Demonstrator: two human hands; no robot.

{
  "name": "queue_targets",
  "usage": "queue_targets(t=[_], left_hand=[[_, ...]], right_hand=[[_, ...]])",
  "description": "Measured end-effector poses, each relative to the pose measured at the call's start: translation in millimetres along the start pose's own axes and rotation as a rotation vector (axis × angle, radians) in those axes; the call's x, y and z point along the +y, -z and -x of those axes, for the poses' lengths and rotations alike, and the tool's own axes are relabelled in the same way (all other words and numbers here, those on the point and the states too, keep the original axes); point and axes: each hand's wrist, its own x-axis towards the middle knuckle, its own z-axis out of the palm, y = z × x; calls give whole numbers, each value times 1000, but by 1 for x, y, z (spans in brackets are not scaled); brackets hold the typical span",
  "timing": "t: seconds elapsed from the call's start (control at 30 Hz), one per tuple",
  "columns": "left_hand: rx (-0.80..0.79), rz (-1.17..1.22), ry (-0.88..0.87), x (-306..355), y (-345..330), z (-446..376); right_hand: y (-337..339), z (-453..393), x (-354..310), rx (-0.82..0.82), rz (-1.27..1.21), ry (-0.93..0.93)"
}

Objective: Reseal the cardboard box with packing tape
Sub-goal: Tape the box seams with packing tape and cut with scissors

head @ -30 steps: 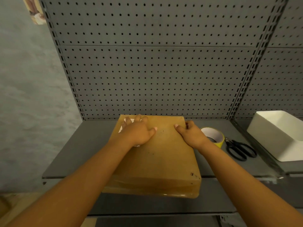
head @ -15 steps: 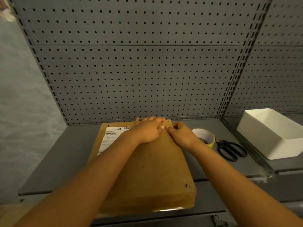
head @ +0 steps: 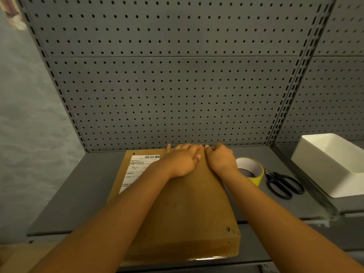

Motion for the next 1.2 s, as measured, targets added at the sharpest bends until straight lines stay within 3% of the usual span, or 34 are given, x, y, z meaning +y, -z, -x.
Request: queue_targets(t=[0.23,0.4,0.83,1.2], left_hand=[[-25,-3,-29,-2,-1,-5],[5,9,-34,-1,-1,-3],[-8,23,-28,-3,-2,-6],[-3,78,-58,-13,0,-14]], right_hand=[[14,17,23,-164,-173,207],[18,24,32,-259,-273,244],[19,37,28,-316,-286,217],[9,36,17,-206,-215,194]])
